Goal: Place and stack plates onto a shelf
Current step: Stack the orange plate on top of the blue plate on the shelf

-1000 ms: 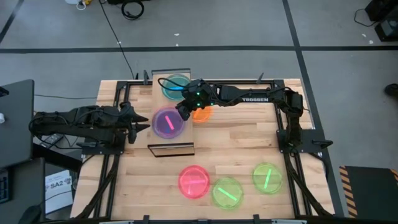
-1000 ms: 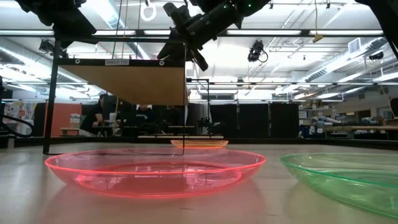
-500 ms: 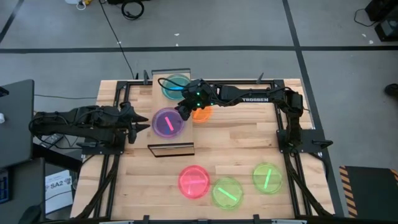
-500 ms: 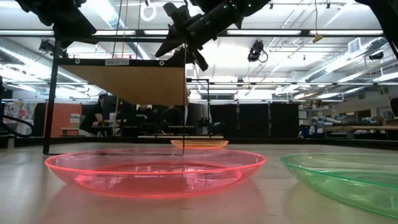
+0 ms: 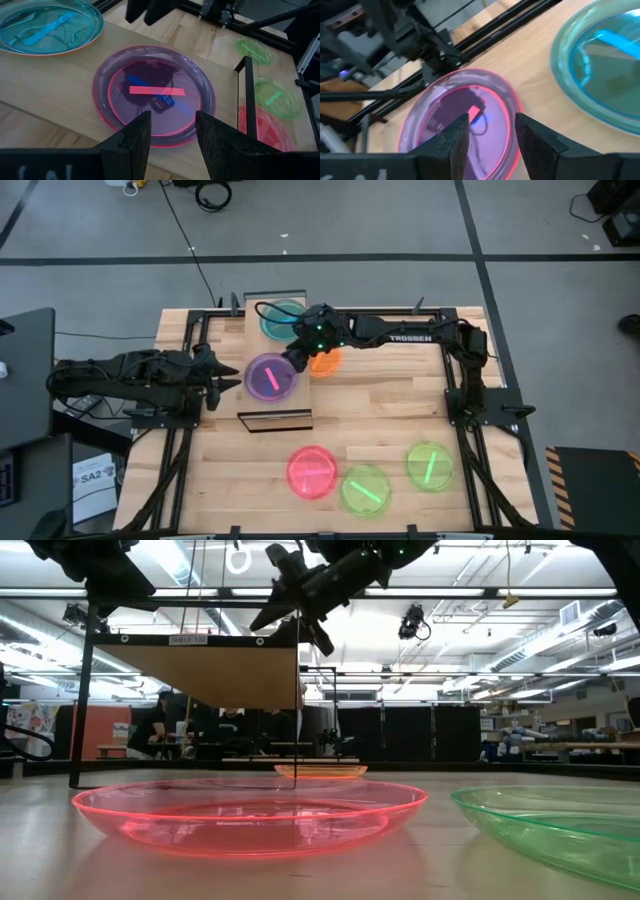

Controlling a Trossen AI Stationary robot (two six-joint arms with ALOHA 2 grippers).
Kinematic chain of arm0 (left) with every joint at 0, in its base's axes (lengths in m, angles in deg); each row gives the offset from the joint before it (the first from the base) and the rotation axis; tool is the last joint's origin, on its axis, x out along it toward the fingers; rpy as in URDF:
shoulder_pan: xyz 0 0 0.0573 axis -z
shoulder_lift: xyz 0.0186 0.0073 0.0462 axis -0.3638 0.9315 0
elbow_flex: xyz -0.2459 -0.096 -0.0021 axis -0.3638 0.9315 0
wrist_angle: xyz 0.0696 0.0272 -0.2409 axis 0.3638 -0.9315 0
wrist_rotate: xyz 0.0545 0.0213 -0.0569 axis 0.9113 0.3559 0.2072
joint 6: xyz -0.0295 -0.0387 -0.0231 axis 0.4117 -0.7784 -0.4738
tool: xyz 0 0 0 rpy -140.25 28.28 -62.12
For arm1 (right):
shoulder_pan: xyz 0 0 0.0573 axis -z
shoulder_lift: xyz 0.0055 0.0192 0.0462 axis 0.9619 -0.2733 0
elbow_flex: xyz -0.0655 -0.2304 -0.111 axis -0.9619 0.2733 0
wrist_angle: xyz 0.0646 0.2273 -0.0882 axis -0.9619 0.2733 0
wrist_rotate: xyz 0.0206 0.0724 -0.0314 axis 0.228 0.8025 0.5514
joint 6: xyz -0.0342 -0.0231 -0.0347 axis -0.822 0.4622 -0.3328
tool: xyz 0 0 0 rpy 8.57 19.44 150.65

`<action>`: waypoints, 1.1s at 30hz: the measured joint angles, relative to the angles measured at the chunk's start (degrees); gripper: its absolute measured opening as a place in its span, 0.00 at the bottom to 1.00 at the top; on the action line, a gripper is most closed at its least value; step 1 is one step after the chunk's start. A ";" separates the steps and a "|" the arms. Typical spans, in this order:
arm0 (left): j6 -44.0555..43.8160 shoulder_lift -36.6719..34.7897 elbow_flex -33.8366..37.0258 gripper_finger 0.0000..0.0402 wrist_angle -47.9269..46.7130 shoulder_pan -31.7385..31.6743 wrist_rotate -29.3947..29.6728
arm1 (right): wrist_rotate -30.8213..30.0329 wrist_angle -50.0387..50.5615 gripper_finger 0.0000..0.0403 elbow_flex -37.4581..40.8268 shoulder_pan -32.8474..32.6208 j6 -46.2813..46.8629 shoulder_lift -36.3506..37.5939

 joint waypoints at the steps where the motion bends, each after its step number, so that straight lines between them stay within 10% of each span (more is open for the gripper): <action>1: 0.02 0.00 0.00 0.40 0.00 -0.01 0.04 | 1.56 0.05 0.41 0.00 0.32 0.00 0.00; 12: 0.19 0.02 0.00 0.40 0.09 -0.02 0.09 | 4.81 5.86 0.41 0.02 3.38 -2.26 4.27; 33: 0.02 0.02 0.00 0.40 0.08 -0.02 0.09 | -17.78 29.94 0.41 1.69 0.91 -7.44 28.23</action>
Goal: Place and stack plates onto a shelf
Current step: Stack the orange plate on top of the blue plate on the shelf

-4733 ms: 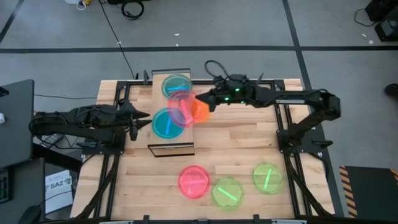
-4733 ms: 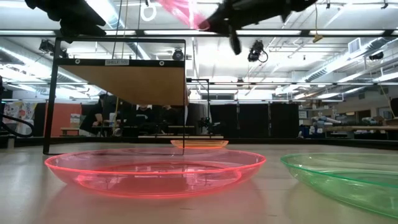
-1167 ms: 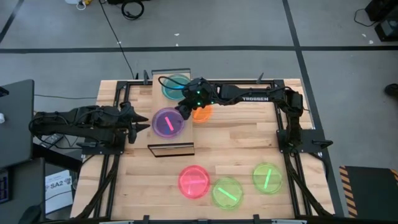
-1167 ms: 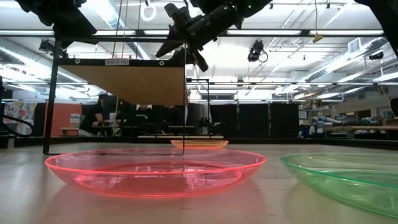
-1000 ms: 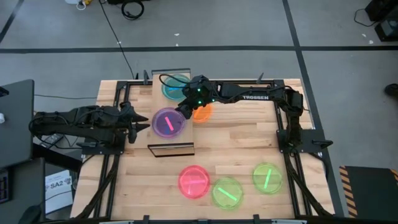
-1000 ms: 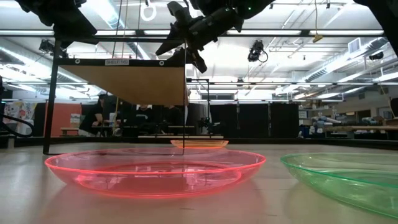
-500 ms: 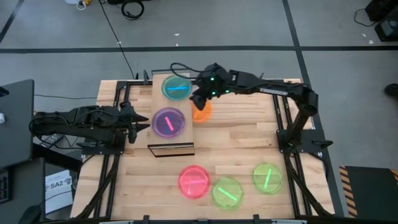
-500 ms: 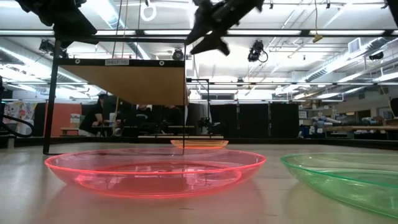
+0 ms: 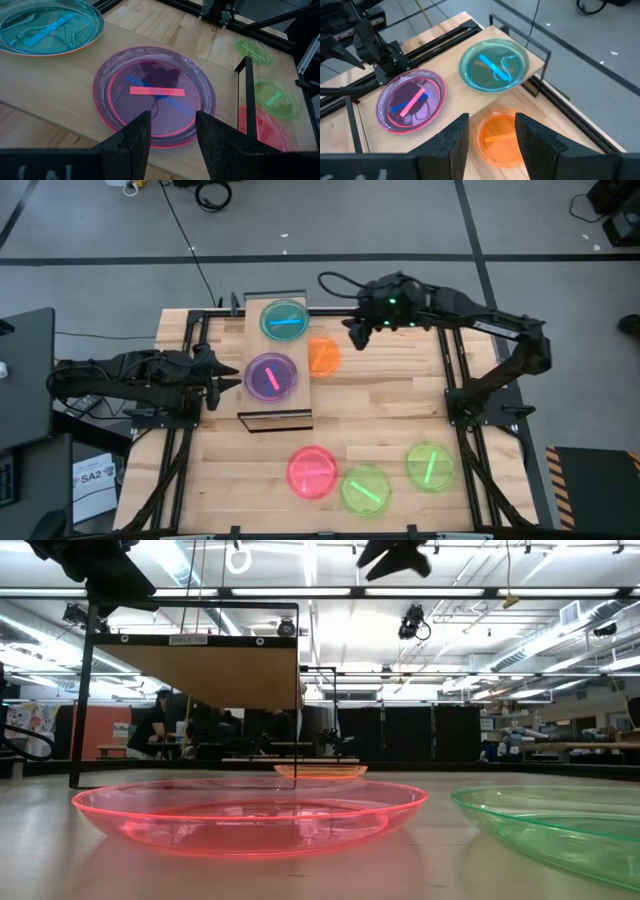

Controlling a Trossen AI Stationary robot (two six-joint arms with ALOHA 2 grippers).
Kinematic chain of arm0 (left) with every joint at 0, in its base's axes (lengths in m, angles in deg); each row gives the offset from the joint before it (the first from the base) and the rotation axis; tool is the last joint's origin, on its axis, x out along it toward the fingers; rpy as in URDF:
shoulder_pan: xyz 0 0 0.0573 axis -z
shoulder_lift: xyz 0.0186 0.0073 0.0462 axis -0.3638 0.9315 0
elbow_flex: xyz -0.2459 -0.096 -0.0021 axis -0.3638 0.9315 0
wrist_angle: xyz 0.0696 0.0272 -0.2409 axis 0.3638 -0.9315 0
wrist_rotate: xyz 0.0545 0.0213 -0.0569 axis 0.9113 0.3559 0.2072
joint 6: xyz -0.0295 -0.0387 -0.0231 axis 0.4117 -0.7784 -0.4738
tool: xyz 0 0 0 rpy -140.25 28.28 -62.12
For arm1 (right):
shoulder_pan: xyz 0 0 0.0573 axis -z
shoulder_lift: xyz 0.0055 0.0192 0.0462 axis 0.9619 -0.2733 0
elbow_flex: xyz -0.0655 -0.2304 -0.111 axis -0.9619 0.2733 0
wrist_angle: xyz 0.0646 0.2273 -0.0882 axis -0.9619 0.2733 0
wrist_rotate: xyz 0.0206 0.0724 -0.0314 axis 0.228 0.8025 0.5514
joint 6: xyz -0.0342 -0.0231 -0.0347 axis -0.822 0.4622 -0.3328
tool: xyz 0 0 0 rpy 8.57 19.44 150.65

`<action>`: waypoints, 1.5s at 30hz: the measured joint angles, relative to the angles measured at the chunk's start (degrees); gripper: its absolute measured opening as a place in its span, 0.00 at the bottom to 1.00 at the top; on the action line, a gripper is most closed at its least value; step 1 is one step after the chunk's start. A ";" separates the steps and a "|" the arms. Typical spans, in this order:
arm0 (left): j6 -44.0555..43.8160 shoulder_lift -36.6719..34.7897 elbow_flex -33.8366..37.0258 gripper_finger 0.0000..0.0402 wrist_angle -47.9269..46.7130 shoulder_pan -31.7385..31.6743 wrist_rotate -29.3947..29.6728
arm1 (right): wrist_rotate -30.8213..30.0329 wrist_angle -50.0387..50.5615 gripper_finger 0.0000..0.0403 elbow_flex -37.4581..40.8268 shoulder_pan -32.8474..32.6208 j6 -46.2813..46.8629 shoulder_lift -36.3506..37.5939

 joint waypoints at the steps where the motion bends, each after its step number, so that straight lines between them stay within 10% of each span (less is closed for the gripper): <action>1: 0.00 0.00 0.00 0.40 -0.01 0.00 0.01 | -0.63 0.12 0.41 0.86 -0.25 0.11 1.12; 24: 0.02 0.00 0.00 0.40 -0.01 0.00 0.00 | -7.99 -2.97 0.41 30.27 3.87 9.63 19.15; 45: 0.03 -0.01 0.00 0.40 0.01 0.00 0.00 | 10.42 -41.38 0.41 41.63 19.09 12.11 -4.46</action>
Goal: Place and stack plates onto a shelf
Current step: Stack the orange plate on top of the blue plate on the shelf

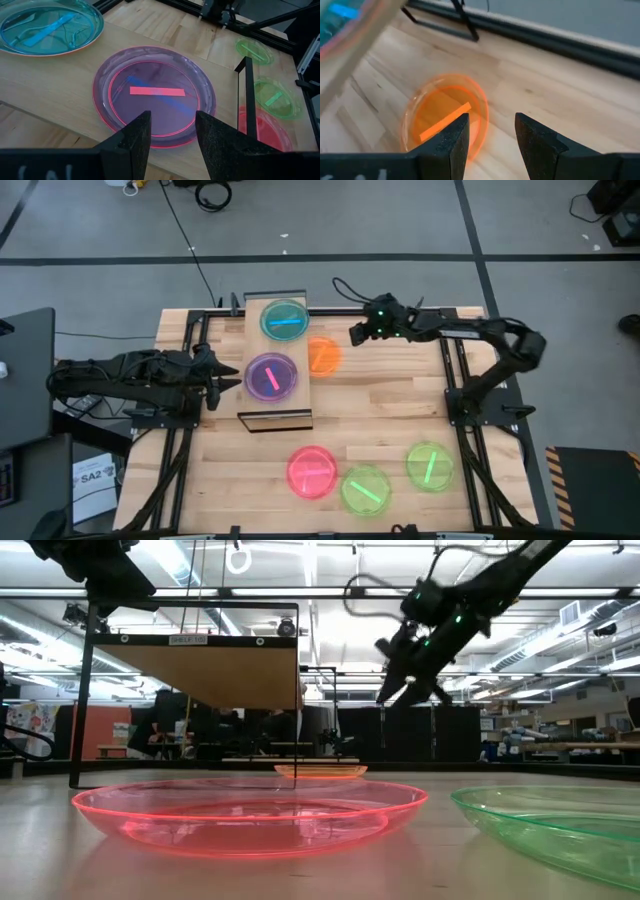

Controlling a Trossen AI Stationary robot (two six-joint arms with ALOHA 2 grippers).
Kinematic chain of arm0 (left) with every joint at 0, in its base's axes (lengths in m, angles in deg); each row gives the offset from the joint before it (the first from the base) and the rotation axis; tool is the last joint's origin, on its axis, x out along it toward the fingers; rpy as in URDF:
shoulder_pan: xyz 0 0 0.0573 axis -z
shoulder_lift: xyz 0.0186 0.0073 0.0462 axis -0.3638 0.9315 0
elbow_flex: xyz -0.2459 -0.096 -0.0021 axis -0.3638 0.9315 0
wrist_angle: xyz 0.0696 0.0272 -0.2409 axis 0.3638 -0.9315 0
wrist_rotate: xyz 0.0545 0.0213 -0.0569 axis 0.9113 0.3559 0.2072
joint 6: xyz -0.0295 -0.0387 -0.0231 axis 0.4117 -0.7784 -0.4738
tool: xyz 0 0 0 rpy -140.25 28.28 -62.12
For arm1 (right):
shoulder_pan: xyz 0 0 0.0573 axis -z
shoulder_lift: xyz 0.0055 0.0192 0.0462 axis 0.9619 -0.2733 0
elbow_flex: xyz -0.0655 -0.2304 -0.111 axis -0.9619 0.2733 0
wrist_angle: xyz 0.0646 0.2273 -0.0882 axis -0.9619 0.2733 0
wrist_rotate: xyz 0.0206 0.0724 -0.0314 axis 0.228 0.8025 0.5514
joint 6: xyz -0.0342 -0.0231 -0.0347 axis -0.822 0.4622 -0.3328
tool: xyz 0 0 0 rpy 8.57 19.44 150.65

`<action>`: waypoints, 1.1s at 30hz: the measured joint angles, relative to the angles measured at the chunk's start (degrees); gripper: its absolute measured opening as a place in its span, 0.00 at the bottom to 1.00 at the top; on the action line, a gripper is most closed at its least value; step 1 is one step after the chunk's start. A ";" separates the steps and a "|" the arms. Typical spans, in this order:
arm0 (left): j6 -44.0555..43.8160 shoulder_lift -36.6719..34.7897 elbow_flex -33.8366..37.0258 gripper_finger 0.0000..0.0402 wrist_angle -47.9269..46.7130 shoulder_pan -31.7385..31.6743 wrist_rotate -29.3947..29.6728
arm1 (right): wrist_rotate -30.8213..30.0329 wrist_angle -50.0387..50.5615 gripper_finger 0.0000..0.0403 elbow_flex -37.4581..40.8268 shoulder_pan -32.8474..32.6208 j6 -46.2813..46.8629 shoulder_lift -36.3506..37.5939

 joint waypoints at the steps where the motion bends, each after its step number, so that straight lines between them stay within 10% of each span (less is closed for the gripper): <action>1: -0.02 0.01 0.00 0.40 -0.02 0.00 0.00 | 0.85 -1.29 0.41 0.00 0.09 0.10 -1.62; 33: -0.05 -0.01 -0.02 0.40 0.25 0.00 0.00 | 6.43 -18.23 0.41 -0.10 -2.93 3.49 -21.97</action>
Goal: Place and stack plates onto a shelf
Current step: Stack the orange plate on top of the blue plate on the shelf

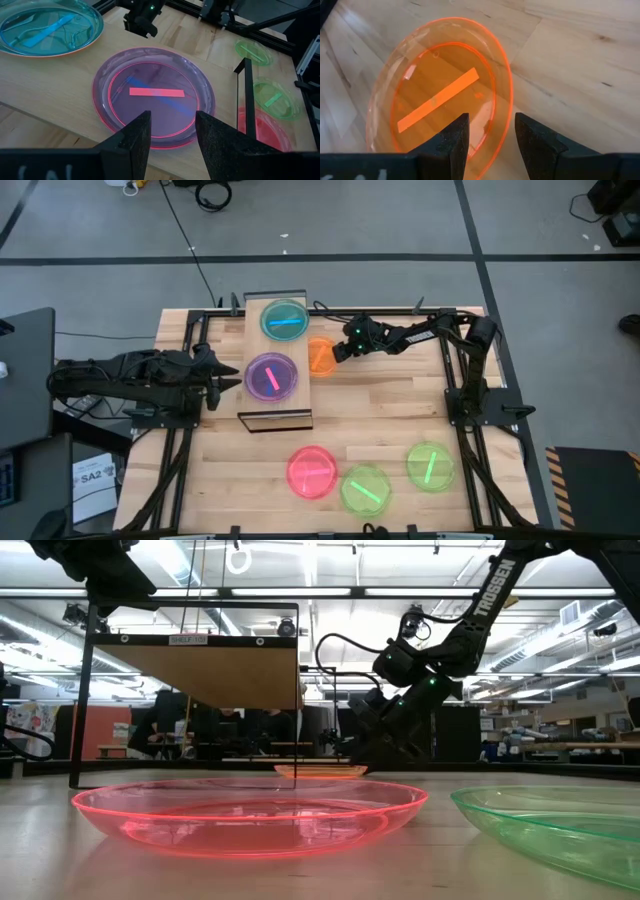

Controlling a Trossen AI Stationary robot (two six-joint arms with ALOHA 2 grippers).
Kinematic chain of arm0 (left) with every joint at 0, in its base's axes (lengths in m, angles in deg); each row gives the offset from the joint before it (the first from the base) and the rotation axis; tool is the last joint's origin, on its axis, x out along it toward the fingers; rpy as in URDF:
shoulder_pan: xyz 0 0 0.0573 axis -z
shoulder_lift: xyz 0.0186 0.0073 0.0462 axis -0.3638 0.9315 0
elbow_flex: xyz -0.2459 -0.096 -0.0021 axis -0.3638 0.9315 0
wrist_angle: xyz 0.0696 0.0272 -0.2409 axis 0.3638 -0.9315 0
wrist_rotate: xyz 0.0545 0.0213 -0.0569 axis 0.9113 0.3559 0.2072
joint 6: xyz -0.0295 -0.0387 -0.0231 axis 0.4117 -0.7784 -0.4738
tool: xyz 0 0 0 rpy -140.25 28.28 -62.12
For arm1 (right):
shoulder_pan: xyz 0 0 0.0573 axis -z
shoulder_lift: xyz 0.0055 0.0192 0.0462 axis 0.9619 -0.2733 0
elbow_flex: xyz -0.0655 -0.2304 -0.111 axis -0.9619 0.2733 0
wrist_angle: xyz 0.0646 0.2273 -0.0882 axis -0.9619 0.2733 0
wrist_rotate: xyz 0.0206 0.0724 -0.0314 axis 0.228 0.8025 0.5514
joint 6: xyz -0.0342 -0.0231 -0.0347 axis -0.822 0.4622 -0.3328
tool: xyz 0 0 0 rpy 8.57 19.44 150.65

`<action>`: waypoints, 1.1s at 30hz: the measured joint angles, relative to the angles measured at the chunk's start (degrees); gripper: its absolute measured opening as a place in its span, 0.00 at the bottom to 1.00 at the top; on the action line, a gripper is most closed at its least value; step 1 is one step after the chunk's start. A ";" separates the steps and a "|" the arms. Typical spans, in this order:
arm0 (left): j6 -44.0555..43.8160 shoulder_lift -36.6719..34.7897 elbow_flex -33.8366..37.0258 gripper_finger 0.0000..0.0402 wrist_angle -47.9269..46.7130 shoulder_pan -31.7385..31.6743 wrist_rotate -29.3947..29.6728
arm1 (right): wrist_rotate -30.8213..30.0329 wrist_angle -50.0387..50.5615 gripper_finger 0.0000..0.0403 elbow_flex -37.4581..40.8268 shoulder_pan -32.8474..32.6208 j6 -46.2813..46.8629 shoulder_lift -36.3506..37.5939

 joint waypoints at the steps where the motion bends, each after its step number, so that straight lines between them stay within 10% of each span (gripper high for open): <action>1: 0.00 0.00 0.00 0.40 0.03 0.01 0.00 | 0.33 -0.29 0.41 0.02 -0.01 0.01 -0.05; 15: 0.00 0.00 0.00 0.40 0.12 0.02 0.00 | 0.47 0.05 0.39 0.04 -0.03 0.02 -0.05; 33: 0.02 0.00 0.00 0.40 0.12 0.00 0.00 | 0.27 0.45 0.09 0.06 -0.03 0.00 -0.05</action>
